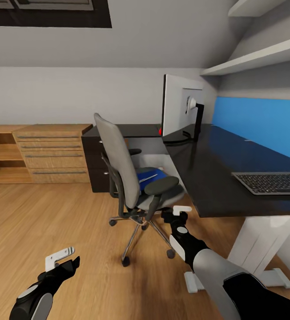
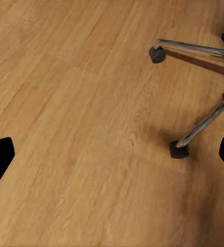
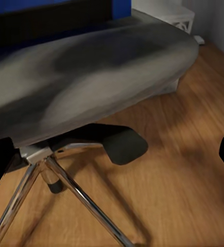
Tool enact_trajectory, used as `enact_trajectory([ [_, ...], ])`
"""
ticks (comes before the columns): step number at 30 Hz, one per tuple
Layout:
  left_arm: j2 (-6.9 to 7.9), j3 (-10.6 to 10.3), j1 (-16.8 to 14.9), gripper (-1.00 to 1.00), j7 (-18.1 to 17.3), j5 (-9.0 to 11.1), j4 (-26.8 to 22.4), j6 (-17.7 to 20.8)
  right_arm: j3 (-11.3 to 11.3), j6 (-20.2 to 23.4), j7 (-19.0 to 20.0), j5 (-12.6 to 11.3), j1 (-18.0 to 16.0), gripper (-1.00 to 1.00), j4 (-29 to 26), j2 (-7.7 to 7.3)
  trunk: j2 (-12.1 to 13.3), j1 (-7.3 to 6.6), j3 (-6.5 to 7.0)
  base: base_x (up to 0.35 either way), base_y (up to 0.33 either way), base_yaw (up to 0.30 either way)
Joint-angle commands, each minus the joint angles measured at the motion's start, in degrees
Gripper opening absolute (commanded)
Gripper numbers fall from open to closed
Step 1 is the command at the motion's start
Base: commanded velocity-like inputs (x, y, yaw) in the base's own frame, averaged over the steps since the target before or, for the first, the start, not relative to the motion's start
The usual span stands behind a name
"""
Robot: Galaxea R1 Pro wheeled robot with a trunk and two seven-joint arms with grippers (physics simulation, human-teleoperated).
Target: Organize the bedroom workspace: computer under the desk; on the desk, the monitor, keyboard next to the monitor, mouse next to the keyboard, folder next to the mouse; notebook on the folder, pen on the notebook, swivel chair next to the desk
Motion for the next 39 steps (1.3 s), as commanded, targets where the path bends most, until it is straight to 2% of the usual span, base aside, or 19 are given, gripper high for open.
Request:
enact_trajectory([
  [1, 0.03, 0.0, 0.0, 1.00, 0.5, 0.6, -0.1, 0.2, 0.5, -0.7, -0.3, -0.6, -0.1, 1.00, 0.1, 0.00, 0.0, -0.01, -0.06, 0.004, 0.000, 0.029],
  [12, 0.03, 0.0, 0.0, 1.00, 0.5, 0.6, -0.1, 0.2, 0.5, -1.4, -0.3, -0.7, -0.1, 1.00, 0.1, 0.00, 0.0, -0.01, -0.06, 0.001, 0.000, 0.162],
  [39, 0.03, 0.1, 0.0, 1.00, 0.5, 0.5, 0.2, 0.3, 0.5, -1.4, -0.4, -0.8, -0.1, 1.00, 0.3, 0.00, 0.0, -0.01, -0.06, 0.000, 0.000, 0.261],
])
